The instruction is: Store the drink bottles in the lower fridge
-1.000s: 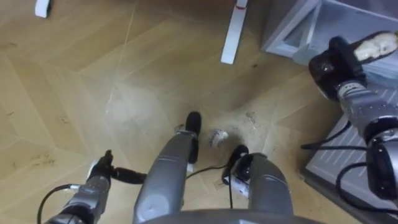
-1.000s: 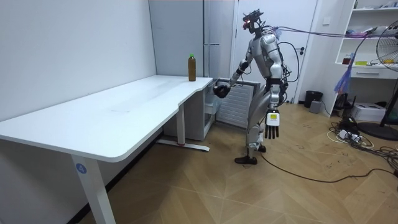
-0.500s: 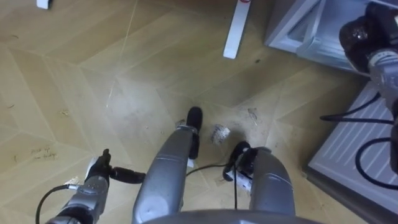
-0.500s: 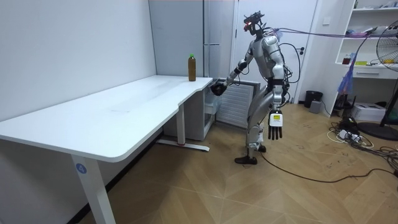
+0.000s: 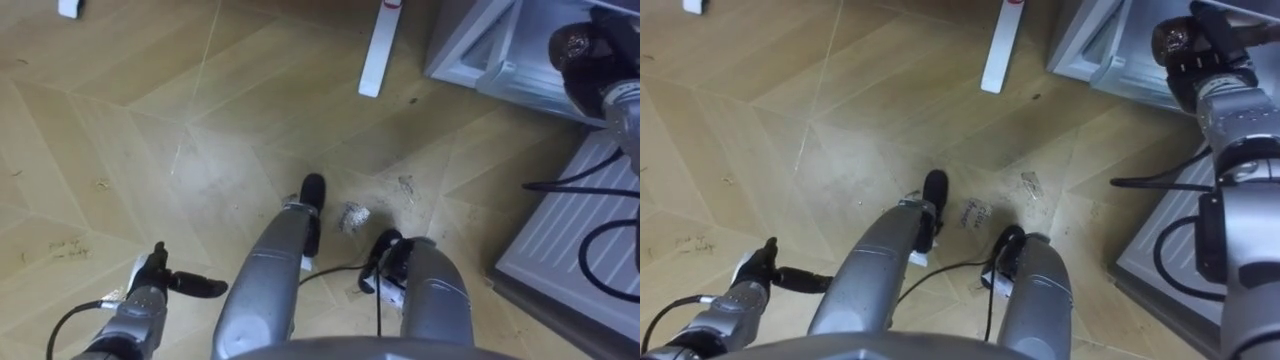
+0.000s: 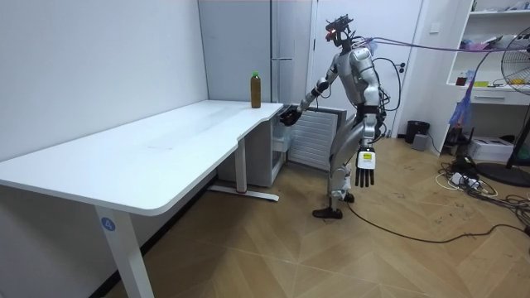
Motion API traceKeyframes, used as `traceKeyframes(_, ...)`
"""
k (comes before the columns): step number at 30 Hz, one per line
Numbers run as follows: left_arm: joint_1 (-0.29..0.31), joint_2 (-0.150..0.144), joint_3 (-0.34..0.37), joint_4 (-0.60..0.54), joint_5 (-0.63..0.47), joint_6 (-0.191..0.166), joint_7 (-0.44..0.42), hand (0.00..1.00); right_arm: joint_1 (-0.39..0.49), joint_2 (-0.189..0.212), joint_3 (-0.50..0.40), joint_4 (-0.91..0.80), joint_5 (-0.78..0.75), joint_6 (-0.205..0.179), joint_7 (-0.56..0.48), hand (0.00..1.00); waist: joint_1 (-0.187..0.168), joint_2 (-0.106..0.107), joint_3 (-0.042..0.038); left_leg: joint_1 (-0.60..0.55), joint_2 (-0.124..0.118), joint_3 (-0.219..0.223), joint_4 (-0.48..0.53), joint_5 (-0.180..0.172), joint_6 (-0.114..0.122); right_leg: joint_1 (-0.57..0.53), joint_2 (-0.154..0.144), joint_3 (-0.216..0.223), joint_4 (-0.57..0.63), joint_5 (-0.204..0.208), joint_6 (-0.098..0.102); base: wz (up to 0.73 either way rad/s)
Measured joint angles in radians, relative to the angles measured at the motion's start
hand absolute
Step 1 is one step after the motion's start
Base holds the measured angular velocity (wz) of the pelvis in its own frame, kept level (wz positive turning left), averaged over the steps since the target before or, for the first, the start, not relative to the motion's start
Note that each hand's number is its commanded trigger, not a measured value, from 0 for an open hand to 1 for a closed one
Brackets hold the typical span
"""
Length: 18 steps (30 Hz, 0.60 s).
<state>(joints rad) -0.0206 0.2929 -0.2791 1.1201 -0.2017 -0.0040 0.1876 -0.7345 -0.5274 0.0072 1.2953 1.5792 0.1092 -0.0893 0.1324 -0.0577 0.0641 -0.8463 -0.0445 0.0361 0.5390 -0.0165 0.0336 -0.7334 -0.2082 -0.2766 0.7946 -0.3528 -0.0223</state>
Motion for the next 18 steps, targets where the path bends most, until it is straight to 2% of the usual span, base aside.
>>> traceKeyframes(18,0.013,0.000,-0.002,0.000,-0.001,-0.001,0.000,0.00,0.000,-0.008,0.000,-0.010,0.004,-0.001,-0.024,0.00,-0.006,0.001,-0.0003,0.006,-0.002,-0.001,0.006,0.002,0.005,0.009,0.000,0.000,0.001,0.003,0.007,0.00)
